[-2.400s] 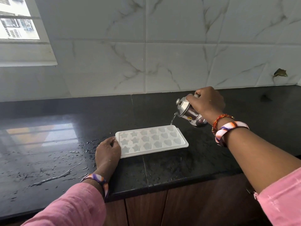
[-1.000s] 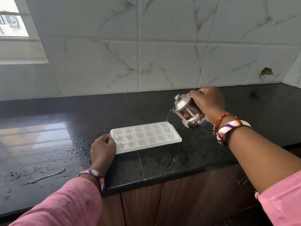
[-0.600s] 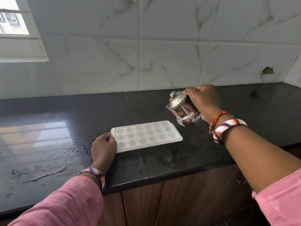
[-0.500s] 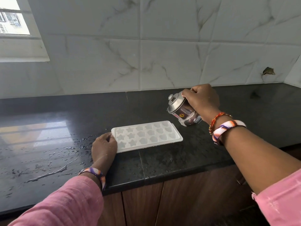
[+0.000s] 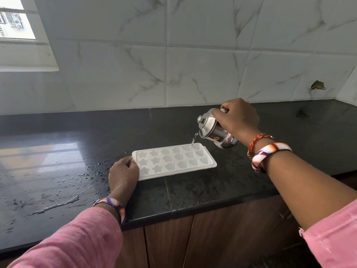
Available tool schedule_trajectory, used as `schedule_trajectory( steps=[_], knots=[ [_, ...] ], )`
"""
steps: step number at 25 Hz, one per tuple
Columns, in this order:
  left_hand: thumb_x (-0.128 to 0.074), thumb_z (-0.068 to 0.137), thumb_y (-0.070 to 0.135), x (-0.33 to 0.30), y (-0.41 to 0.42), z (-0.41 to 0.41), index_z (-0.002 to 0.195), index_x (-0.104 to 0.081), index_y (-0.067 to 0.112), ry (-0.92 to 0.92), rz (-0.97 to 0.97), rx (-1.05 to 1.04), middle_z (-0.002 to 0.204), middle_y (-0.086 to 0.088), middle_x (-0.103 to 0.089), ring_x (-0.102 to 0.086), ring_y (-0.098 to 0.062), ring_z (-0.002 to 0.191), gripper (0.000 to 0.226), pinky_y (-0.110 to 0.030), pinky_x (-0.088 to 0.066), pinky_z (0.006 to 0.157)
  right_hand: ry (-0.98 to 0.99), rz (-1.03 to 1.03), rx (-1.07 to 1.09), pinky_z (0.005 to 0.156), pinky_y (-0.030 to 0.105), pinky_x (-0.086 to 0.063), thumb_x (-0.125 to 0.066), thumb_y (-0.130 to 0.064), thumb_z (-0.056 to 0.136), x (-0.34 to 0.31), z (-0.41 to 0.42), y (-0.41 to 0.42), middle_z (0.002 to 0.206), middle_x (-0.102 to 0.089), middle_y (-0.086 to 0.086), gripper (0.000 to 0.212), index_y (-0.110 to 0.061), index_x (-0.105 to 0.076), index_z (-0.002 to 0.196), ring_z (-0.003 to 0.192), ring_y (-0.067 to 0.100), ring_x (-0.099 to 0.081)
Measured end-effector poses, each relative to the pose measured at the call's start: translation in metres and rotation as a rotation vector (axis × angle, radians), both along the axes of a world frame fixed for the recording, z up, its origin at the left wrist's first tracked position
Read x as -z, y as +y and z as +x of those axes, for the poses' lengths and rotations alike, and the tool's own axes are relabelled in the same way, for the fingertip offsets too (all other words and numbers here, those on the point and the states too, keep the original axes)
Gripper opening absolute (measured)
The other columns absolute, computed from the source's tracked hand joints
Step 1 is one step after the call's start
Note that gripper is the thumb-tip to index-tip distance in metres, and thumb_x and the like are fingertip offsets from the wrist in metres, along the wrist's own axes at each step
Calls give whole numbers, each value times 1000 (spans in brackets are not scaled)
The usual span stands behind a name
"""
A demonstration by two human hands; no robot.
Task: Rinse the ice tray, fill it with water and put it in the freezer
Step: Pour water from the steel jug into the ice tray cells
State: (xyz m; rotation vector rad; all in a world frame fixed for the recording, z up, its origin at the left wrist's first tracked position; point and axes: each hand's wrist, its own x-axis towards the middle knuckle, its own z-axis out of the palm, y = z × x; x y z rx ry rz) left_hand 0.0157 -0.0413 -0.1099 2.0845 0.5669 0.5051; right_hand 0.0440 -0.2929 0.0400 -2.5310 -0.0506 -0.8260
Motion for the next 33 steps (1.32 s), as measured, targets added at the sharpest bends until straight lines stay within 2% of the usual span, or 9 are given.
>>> schedule_trajectory(
  steps=[4, 8, 10, 12, 15, 18, 22, 27, 33],
  knots=[
    [-50, 92, 18, -1, 0, -2, 106, -71, 11, 3, 0, 4, 109, -12, -71, -55, -23, 88, 27, -33, -43, 81, 44, 73, 7, 49, 20, -25, -56, -31, 84, 1, 4, -3, 47, -42, -4, 41, -14, -45, 48, 47, 9, -37],
    [-50, 90, 17, 1, 1, 1, 98, -73, 11, 2, -13, 0, 103, -13, -72, -55, -24, 84, 25, -31, -41, 77, 101, 409, -5, 58, 28, -41, -61, -31, 79, 3, 11, -7, 56, -54, 5, 34, 1, -65, 65, 56, 20, -50],
    [-50, 90, 17, 1, 0, 1, 96, -73, 12, 8, -13, -1, 102, -14, -72, -55, -26, 83, 25, -30, -41, 76, 115, 559, -21, 61, 31, -45, -63, -30, 76, 2, 12, -7, 57, -56, 5, 30, -3, -64, 62, 60, 21, -53],
    [-50, 90, 17, -1, 0, 0, 98, -73, 11, 9, -12, 0, 104, -14, -71, -54, -25, 83, 25, -30, -40, 76, 116, 605, -33, 63, 32, -48, -64, -29, 76, 1, 12, -5, 57, -57, 3, 30, -9, -60, 55, 60, 20, -54],
    [-50, 91, 16, -3, 0, -2, 102, -72, 9, 8, -17, -5, 109, -15, -70, -57, -28, 90, 26, -32, -41, 80, 98, 523, -54, 61, 28, -46, -63, -30, 79, -1, 10, 2, 55, -56, 1, 31, -10, -59, 56, 57, 17, -53],
    [-50, 91, 16, -2, -1, -2, 99, -72, 10, 6, -11, 0, 106, -15, -71, -53, -24, 84, 25, -30, -39, 77, 52, 313, -49, 55, 23, -38, -60, -32, 81, -4, 6, 11, 53, -53, 2, 34, -5, -60, 59, 52, 15, -47],
    [-50, 91, 16, -2, -1, -2, 99, -72, 10, 10, -16, -9, 105, -14, -71, -51, -22, 82, 25, -29, -38, 76, 2, 109, -61, 48, 23, -26, -59, -30, 80, -5, 2, 19, 45, -38, -1, 45, -13, -38, 45, 46, 15, -32],
    [-49, 91, 16, -1, 0, -1, 99, -72, 10, 9, -11, -7, 105, -13, -71, -53, -23, 83, 25, -30, -39, 76, -18, -7, -83, 47, 20, -23, -59, -31, 82, -4, 0, 25, 44, -37, -5, 48, -16, -35, 44, 44, 9, -34],
    [-50, 90, 19, 0, 0, 1, 103, -72, 13, 7, -28, -9, 107, -12, -71, -60, -29, 91, 26, -34, -45, 82, -31, -43, -106, 48, 18, -20, -59, -31, 85, -3, -1, 26, 45, -37, -8, 49, -20, -35, 44, 45, 6, -34]
  ],
)
